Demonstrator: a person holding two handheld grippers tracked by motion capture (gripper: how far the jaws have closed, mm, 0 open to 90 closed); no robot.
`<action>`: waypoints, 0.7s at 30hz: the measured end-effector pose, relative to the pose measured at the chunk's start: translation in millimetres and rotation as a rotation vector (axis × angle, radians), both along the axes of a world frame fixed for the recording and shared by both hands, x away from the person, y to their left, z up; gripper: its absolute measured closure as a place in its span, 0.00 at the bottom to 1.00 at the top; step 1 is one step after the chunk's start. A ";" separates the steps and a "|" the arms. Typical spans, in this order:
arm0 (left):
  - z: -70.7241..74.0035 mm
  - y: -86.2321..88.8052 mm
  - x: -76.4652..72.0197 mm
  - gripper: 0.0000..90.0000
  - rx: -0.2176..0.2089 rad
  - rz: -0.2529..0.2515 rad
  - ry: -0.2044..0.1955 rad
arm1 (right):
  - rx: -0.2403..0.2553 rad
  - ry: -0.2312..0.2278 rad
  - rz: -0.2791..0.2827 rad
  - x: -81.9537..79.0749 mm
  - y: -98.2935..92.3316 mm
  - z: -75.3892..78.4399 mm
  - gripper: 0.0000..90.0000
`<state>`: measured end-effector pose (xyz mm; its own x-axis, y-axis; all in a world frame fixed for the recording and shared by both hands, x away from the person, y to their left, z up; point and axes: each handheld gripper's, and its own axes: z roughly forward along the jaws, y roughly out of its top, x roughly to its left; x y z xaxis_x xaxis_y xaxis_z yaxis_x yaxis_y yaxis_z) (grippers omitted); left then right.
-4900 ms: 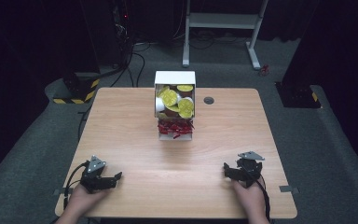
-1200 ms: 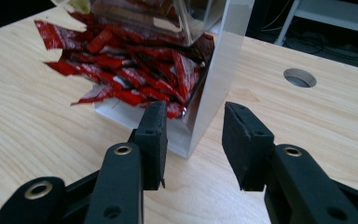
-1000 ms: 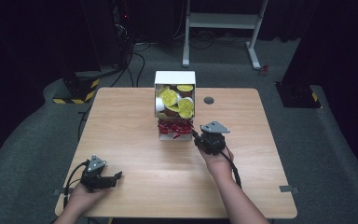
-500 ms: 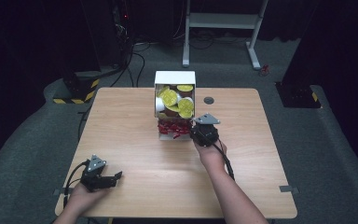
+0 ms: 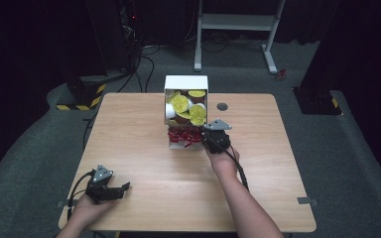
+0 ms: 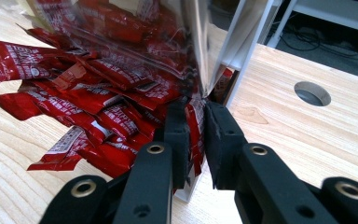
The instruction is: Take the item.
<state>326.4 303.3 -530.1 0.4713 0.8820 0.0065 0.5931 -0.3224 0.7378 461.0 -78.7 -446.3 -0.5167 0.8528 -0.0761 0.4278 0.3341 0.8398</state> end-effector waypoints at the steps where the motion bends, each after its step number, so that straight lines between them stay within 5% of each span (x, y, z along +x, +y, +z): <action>1: 0.0 0.0 -0.1 0.18 -0.001 0.000 0.001 | -0.005 0.001 0.001 0.3 -0.4 -0.1 0.93; 21: 0.0 -0.3 0.7 0.18 0.001 -0.003 0.000 | 0.005 -0.006 0.013 -14.3 -7.4 5.3 0.96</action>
<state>327.2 303.1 -530.1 0.4737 0.8807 0.0072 0.5919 -0.3244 0.7378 446.7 -86.0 -441.0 -0.5276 0.8462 -0.0753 0.4180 0.3357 0.8441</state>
